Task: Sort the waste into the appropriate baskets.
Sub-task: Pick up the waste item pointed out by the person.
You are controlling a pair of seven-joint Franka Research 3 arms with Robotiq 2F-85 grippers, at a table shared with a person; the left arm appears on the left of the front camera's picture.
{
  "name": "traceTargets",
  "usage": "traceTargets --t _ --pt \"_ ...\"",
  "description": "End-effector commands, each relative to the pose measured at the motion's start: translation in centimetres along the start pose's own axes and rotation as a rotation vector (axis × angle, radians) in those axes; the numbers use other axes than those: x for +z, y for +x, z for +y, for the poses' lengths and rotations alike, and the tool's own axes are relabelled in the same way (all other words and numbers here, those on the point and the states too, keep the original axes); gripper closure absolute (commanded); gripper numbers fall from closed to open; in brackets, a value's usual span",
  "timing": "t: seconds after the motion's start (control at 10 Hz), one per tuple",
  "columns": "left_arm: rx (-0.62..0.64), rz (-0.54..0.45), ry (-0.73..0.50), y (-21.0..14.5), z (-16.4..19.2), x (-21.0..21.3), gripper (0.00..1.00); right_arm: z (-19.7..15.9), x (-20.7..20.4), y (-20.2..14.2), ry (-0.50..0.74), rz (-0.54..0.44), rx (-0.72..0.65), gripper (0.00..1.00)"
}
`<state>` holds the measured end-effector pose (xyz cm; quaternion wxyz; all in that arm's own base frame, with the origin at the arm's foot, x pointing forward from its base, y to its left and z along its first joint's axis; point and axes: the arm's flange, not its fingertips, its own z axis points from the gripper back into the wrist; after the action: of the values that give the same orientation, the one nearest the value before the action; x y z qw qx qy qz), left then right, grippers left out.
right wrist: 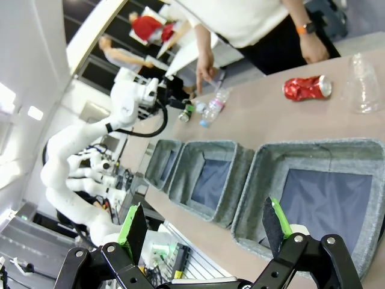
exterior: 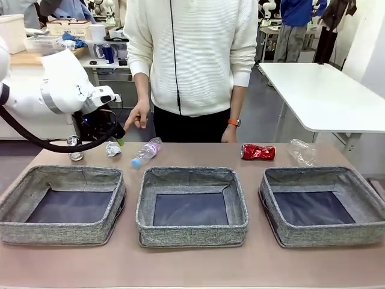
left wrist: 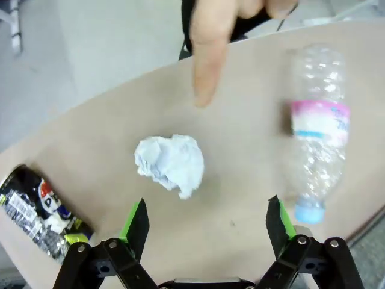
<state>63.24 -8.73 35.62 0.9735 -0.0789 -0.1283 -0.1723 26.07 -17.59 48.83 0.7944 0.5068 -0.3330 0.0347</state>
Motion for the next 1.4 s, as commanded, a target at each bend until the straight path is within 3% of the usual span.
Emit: traceTargets --t 0.0,0.3,0.8,0.9,1.0,1.1,1.2,1.3 --pt "0.035 0.028 0.039 1.4 0.7 -1.5 0.00 0.0 -0.1 0.3 0.017 -0.017 0.024 0.00" --pt "0.130 -0.046 0.142 1.9 1.5 -3.4 0.00 0.0 -0.1 0.3 0.017 -0.017 0.024 0.00" --pt "0.133 -0.029 0.154 2.0 2.1 -4.4 0.00 0.0 -0.1 0.3 0.017 -0.017 0.024 0.00" --pt "0.115 -0.021 0.167 2.1 2.2 -4.3 0.16 0.0 -0.1 0.3 0.017 -0.017 0.024 0.00" --pt "0.104 -0.013 0.163 1.9 2.1 -4.3 0.60 0.0 -0.1 0.3 0.017 -0.017 0.024 0.00" --pt "0.103 -0.008 0.165 1.9 2.0 -4.3 0.75 0.0 -0.1 0.3 0.017 -0.017 0.024 0.00" --pt "0.102 -0.006 0.165 1.9 2.0 -4.3 1.00 0.0 -0.1 0.3 0.017 -0.017 0.024 0.00" --pt "0.100 0.000 0.166 1.8 2.0 -4.4 1.00 0.0 -0.1 0.3 0.017 -0.017 0.024 0.00"
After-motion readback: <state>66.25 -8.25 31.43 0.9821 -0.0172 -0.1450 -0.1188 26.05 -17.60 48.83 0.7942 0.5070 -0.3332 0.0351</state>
